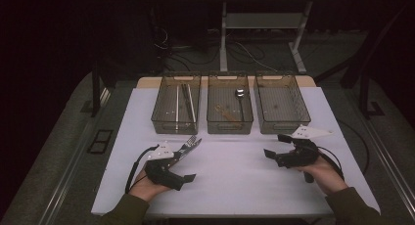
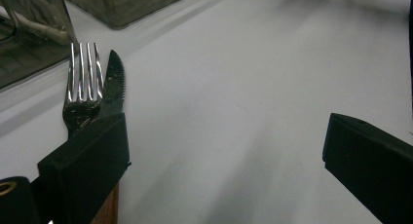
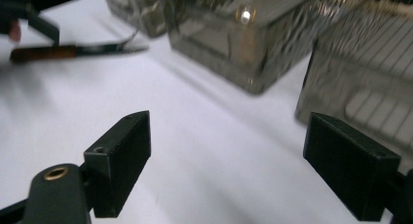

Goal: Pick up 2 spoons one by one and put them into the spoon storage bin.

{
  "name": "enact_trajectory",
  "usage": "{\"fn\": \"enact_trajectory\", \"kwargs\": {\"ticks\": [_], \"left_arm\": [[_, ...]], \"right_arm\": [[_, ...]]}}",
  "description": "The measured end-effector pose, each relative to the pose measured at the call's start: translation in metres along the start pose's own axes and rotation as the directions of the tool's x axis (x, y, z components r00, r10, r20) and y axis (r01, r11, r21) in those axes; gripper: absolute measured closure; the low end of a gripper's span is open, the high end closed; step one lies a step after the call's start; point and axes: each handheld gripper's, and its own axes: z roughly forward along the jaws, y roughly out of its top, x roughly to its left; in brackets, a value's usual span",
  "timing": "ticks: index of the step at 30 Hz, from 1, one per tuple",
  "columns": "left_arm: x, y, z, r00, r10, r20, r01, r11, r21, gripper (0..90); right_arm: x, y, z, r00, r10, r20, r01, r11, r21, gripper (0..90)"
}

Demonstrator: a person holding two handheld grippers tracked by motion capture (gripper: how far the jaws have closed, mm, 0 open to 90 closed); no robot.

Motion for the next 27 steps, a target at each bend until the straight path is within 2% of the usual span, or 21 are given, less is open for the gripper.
{"fn": "enact_trajectory", "kwargs": {"ticks": [6, 9, 14, 21, 24, 27], "left_arm": [[0.001, 0.0, -0.002, 0.9998, -0.001, -0.019, 0.001, 1.0, 0.004, 4.6], [0.002, 0.001, -0.005, 0.9992, -0.006, -0.038, 0.006, 1.0, 0.002, 9.5], [0.005, 0.003, -0.009, 0.9974, -0.011, -0.071, 0.011, 0.9999, -0.007, 17.6], [0.015, 0.004, -0.017, 0.9952, -0.006, -0.097, 0.007, 0.9999, 0.012, 39.7], [0.021, 0.004, -0.02, 0.9937, -0.02, -0.11, 0.023, 0.9996, 0.018, 48.9], [0.027, 0.003, -0.023, 0.9894, -0.017, -0.145, 0.023, 0.9989, 0.041, 56.3]], "right_arm": [[0.0, -0.019, -0.013, 1.0, -0.005, 0.004, 0.005, 1.0, -0.015, 17.2], [0.001, -0.027, -0.022, 1.0, -0.001, -0.001, 0.001, 0.999, -0.038, 17.2], [0.007, -0.04, -0.03, 1.0, -0.006, -0.006, 0.006, 1.0, -0.017, 17.2], [0.016, -0.044, -0.027, 0.9983, -0.046, -0.035, 0.046, 0.999, 0.02, 17.3], [0.017, -0.045, -0.023, 0.9975, -0.053, -0.047, 0.055, 0.998, 0.033, 17.3], [0.017, -0.045, -0.021, 0.9969, -0.06, -0.051, 0.062, 0.997, 0.036, 17.3]]}}
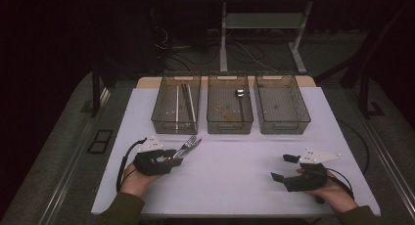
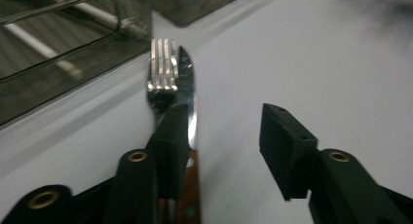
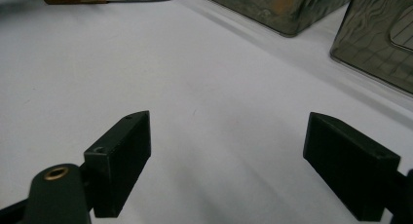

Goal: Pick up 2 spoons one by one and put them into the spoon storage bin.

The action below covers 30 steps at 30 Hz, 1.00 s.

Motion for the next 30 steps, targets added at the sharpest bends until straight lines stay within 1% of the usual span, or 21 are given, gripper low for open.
{"fn": "enact_trajectory", "kwargs": {"ticks": [2, 7, 9, 12, 17, 20, 22, 28, 30], "left_arm": [[0.005, -0.002, -0.001, 0.9999, -0.008, -0.011, 0.008, 0.9999, 0.012, 60.7], [0.019, -0.007, -0.004, 0.9988, -0.035, -0.033, 0.036, 0.9988, 0.032, 67.3], [0.025, -0.011, -0.005, 0.998, -0.055, -0.033, 0.056, 0.9979, 0.032, 69.1], [0.03, -0.014, -0.006, 0.997, -0.074, -0.025, 0.075, 0.9967, 0.031, 70.1], [0.03, -0.014, -0.003, 0.9965, -0.082, -0.02, 0.083, 0.9958, 0.039, 70.7], [0.029, -0.014, 0.001, 0.9974, -0.069, -0.022, 0.07, 0.9961, 0.055, 70.7], [0.028, -0.014, 0.002, 0.9972, -0.072, -0.021, 0.073, 0.9957, 0.057, 70.7], [0.028, -0.015, 0.006, 0.9979, -0.061, -0.024, 0.062, 0.9956, 0.07, 70.9], [0.027, -0.015, 0.007, 0.9978, -0.057, -0.034, 0.059, 0.9954, 0.075, 70.9]], "right_arm": [[0.0, 0.0, 0.0, 1.0, 0.001, -0.001, -0.001, 1.0, 0.0, 17.2], [0.0, 0.0, 0.0, 1.0, 0.004, 0.002, -0.004, 1.0, -0.004, 17.3], [-0.001, 0.001, -0.001, 1.0, 0.003, 0.005, -0.003, 1.0, -0.006, 17.2], [-0.001, 0.0, -0.001, 0.9999, 0.006, 0.009, -0.005, 1.0, -0.004, 17.2], [-0.001, 0.0, -0.001, 0.9999, -0.002, 0.011, 0.002, 1.0, 0.0, 17.3], [-0.001, 0.0, -0.001, 0.9999, -0.004, 0.014, 0.004, 1.0, 0.001, 17.3], [-0.001, 0.0, -0.001, 0.9999, -0.005, 0.012, 0.005, 1.0, 0.0, 17.2], [-0.001, 0.0, 0.0, 0.9999, -0.008, 0.012, 0.007, 1.0, 0.007, 17.3], [-0.001, 0.0, 0.0, 0.9999, -0.009, 0.013, 0.009, 1.0, 0.008, 17.3]]}}
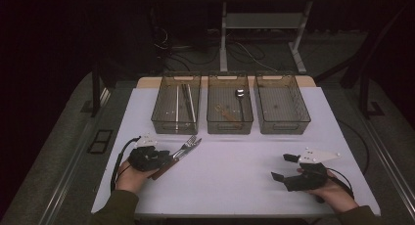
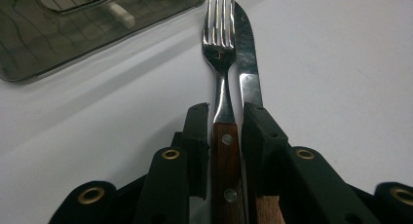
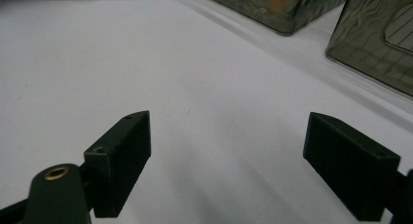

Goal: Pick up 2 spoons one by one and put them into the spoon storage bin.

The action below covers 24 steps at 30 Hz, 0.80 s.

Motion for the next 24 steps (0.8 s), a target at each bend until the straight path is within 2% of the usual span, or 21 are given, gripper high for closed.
{"fn": "enact_trajectory", "kwargs": {"ticks": [6, 15, 21, 24], "left_arm": [[0.0003, -0.001, 0.002, 0.9994, 0.022, -0.026, -0.022, 0.9995, 0.022, 70.3], [0.0004, -0.0017, 0.0048, 0.9993, 0.034, -0.015, -0.033, 0.9994, 0.008, 67.2], [-0.0005, -0.0012, 0.0059, 0.9988, 0.039, -0.029, -0.039, 0.9992, 0.012, 71.1], [-0.0022, -0.0015, 0.0061, 0.9976, 0.055, -0.04, -0.055, 0.9984, 0.014, 71.4]], "right_arm": [[-0.0003, -0.0002, -0.0001, 1.0, -0.002, 0.001, 0.002, 1.0, -0.001, 17.2], [0.0, -0.0003, 0.0005, 1.0, -0.005, 0.004, 0.005, 1.0, 0.009, 17.3], [-0.0001, -0.0004, 0.0015, 0.9999, -0.012, 0.003, 0.012, 1.0, 0.011, 17.3], [0.0002, -0.0005, 0.0014, 0.9999, -0.014, 0.005, 0.014, 1.0, 0.012, 17.3]]}}
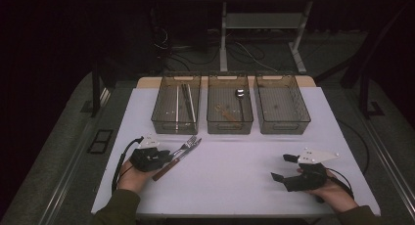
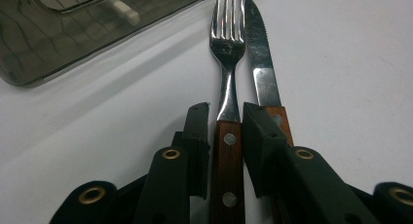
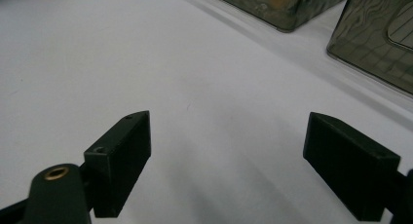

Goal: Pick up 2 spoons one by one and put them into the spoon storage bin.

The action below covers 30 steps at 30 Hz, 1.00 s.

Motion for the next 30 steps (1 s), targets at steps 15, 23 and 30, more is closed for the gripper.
{"fn": "enact_trajectory", "kwargs": {"ticks": [15, 23, 30], "left_arm": [[0.003, -0.002, 0.0, 0.9996, 0.016, 0.021, -0.016, 0.9996, -0.023, 76.5], [0.006, -0.002, -0.004, 0.9996, -0.006, 0.026, 0.007, 0.9988, -0.048, 76.5], [0.003, 0.004, -0.015, 0.9998, -0.004, 0.018, 0.005, 0.9978, -0.066, 76.5]], "right_arm": [[0.001, 0.0, 0.0, 0.9998, -0.019, 0.005, 0.019, 1.0, 0.011, 17.3], [0.001, 0.0, -0.001, 0.9997, -0.024, 0.007, 0.024, 1.0, 0.008, 17.2], [0.001, 0.0, 0.0, 0.9997, -0.022, 0.01, 0.022, 1.0, 0.01, 17.3]]}}
